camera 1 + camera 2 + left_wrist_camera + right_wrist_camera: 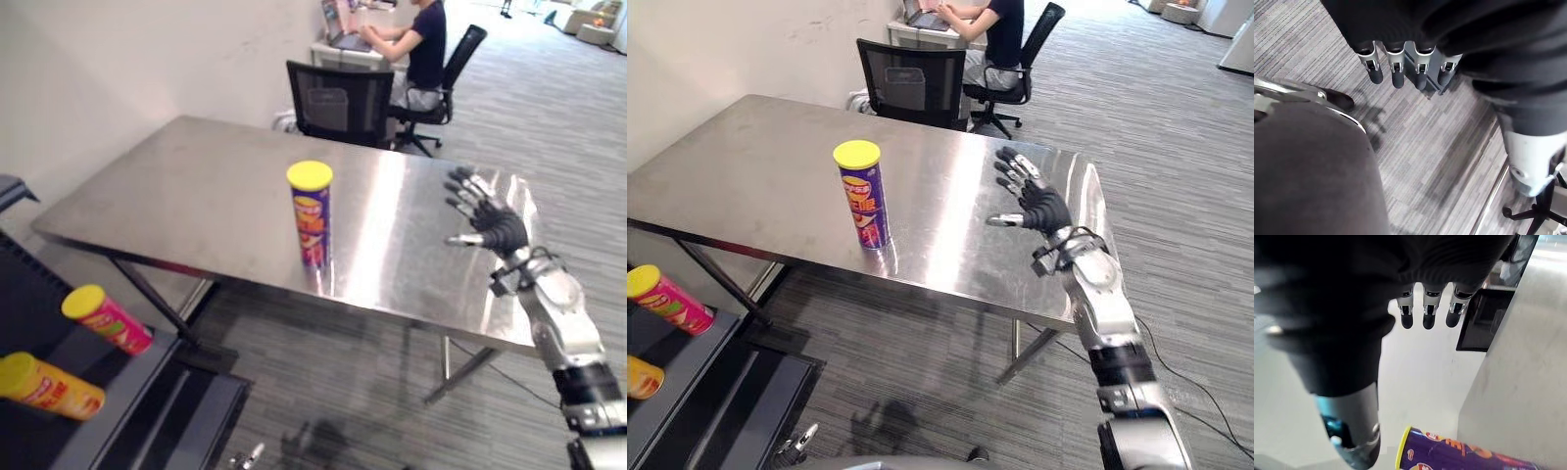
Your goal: Put the gum and the chips on the shelf.
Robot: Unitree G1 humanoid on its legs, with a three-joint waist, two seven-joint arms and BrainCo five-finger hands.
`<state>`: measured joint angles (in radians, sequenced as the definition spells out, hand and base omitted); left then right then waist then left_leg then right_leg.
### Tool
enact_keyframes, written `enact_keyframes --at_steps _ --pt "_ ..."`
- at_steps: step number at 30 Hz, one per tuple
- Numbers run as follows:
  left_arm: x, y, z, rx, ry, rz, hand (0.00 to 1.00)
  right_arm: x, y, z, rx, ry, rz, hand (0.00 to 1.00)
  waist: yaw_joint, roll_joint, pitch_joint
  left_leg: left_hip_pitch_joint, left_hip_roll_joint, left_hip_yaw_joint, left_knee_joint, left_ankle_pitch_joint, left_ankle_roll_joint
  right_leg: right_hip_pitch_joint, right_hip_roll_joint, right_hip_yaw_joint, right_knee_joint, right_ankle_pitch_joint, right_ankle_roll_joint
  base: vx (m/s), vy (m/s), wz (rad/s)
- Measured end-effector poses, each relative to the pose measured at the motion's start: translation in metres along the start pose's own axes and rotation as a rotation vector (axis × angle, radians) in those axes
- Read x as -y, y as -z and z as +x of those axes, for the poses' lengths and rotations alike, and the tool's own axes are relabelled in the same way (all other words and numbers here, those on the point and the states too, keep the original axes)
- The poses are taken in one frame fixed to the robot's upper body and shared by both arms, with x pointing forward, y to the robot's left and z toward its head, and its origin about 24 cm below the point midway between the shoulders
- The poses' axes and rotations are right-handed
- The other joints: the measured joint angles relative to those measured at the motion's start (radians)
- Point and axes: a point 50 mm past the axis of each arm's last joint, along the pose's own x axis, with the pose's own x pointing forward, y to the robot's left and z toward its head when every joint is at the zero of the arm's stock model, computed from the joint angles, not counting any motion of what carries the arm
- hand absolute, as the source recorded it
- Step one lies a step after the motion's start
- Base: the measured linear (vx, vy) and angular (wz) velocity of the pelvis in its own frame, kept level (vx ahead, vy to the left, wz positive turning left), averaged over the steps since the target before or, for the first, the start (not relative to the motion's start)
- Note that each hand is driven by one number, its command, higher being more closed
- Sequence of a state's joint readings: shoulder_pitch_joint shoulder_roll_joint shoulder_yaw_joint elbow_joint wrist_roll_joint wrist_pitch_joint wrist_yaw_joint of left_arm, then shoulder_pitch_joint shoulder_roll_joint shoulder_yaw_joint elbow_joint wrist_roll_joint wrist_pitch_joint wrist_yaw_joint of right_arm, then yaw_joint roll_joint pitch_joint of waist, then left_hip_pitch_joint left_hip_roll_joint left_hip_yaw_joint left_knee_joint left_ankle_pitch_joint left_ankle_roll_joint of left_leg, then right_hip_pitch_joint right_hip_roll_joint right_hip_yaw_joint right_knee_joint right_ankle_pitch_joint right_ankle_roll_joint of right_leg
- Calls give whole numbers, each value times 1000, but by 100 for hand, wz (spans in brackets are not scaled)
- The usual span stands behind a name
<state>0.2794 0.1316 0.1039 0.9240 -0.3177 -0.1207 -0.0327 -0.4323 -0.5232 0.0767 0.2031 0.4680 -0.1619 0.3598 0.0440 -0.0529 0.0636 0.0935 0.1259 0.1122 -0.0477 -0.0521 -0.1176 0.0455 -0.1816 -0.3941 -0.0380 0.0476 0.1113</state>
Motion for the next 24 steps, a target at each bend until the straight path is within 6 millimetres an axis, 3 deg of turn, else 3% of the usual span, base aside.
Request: enact_keyframes --at_steps 8,24 --pt "4 1 0 -8 8 17 0 -10 18 24 -100 -26 6 0 44 14 11 -7 -6 -57 -3 13 0 42 -2 -60 -22 3 4 -6 3 20" --pt "7 -3 1 9 28 35 0 -17 40 40 -198 49 -10 0 64 22 65 -18 -17 -100 -6 29 2 61 -11 -101 -30 6 8 -13 6 8"
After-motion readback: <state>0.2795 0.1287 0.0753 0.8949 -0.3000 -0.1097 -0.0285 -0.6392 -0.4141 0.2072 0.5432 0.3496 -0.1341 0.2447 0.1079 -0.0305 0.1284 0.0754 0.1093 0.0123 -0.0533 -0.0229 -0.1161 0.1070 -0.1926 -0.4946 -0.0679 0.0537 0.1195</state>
